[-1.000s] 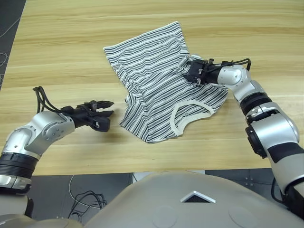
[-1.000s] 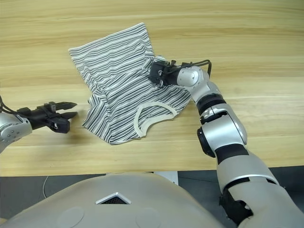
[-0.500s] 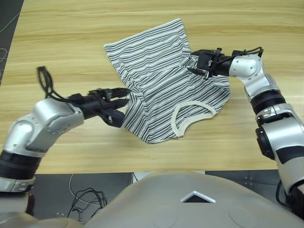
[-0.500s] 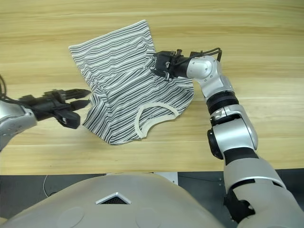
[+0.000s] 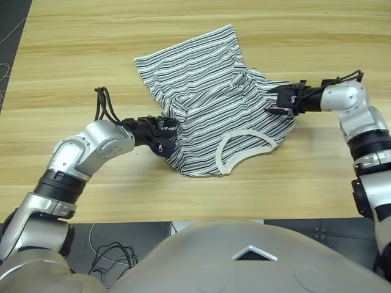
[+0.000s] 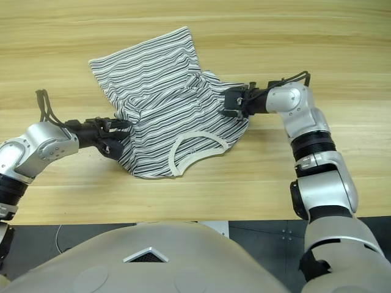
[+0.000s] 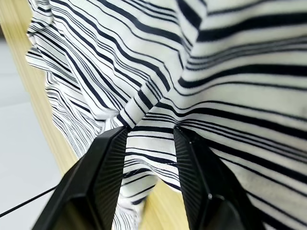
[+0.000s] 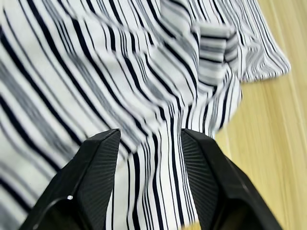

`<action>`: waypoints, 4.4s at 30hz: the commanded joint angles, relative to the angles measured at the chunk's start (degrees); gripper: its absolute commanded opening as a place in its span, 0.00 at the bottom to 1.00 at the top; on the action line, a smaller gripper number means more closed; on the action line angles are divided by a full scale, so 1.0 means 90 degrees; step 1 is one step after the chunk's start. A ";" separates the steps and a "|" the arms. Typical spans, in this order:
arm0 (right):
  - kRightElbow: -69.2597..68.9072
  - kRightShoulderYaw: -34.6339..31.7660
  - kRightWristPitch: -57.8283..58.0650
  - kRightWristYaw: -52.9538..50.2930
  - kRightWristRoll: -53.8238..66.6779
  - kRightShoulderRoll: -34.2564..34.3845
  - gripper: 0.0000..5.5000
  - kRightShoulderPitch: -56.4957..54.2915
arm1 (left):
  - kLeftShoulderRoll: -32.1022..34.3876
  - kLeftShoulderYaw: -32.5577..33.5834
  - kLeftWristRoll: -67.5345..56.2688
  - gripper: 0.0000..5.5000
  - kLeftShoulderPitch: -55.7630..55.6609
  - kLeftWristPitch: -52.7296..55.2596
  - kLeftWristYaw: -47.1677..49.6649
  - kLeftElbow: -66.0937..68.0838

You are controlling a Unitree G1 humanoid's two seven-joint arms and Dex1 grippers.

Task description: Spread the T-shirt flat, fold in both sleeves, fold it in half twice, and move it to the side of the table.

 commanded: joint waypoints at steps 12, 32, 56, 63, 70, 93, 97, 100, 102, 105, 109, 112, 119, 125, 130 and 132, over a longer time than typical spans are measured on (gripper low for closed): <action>-0.2179 0.0030 0.1513 0.1994 0.1785 0.0022 0.42 0.1657 | 0.1303 0.0023 -0.0006 0.33 0.1845 0.1453 -0.1283 -0.0524; -0.4371 -0.0579 0.3025 0.2687 0.2912 -0.0508 0.42 0.2145 | 0.2103 0.1623 -0.1416 0.33 0.2705 0.2058 -0.1706 -0.2893; -0.4286 -0.0538 0.2945 0.2254 0.2841 -0.0335 0.43 0.2219 | 0.1080 0.4065 -0.7607 0.49 0.2500 0.3125 -0.5464 0.1440; -0.4120 -0.0560 0.2822 0.2205 0.2776 -0.0361 0.43 0.2217 | 0.0667 0.3715 -0.7064 0.49 0.1868 0.2768 -0.5783 0.2850; -0.4099 -0.0531 0.2789 0.2177 0.2745 -0.0374 0.43 0.2254 | 0.0439 0.3669 -0.6956 0.49 0.1729 0.2740 -0.6031 0.3121; -0.3988 -0.0439 0.2672 0.2109 0.2626 -0.0279 0.43 0.2285 | 0.0185 0.3303 -0.6304 0.30 0.1447 0.2248 -0.6159 0.3931; -0.3942 -0.0415 0.2639 0.2102 0.2603 -0.0245 0.43 0.2274 | 0.0153 0.3314 -0.6399 0.17 0.1415 0.2148 -0.6252 0.3973; -0.3909 -0.0399 0.2620 0.2098 0.2583 -0.0230 0.43 0.2260 | 0.0144 0.3325 -0.6478 0.08 0.1437 0.2110 -0.6415 0.3977; -0.3900 -0.0396 0.2611 0.2098 0.2577 -0.0229 0.43 0.2256 | 0.0138 0.3416 -0.6618 0.03 0.1416 0.2121 -0.6466 0.3955; -0.3898 -0.0391 0.2595 0.2110 0.2574 -0.0225 0.43 0.2251 | 0.0308 0.3390 -0.7117 0.03 0.1586 0.2163 -0.6509 0.3653; -0.3898 -0.0381 0.2586 0.2117 0.2566 -0.0220 0.43 0.2256 | 0.0582 0.3427 -0.7957 0.03 0.1764 0.2469 -0.6509 0.3291; -0.3927 -0.0377 0.2600 0.2115 0.2565 -0.0216 0.43 0.2265 | 0.0796 0.3408 -0.8560 0.03 0.1964 0.2753 -0.6509 0.2940; -0.3934 -0.0364 0.2592 0.2112 0.2548 -0.0201 0.43 0.2253 | 0.1028 0.3303 -0.9065 0.03 0.2501 0.2881 -0.6510 0.2000; -0.3961 -0.0348 0.2597 0.2111 0.2549 -0.0186 0.43 0.2272 | 0.0894 0.3327 -0.9016 0.03 0.2460 0.3447 -0.6483 0.1130; -0.3974 -0.0273 0.2596 0.2073 0.2522 -0.0118 0.43 0.2282 | 0.0615 0.3359 -0.8961 0.03 0.2148 0.4029 -0.6377 0.0657; -0.3987 -0.0250 0.2600 0.2057 0.2527 -0.0103 0.43 0.2288 | 0.0484 0.3266 -0.8813 0.03 0.2025 0.4101 -0.6357 0.0607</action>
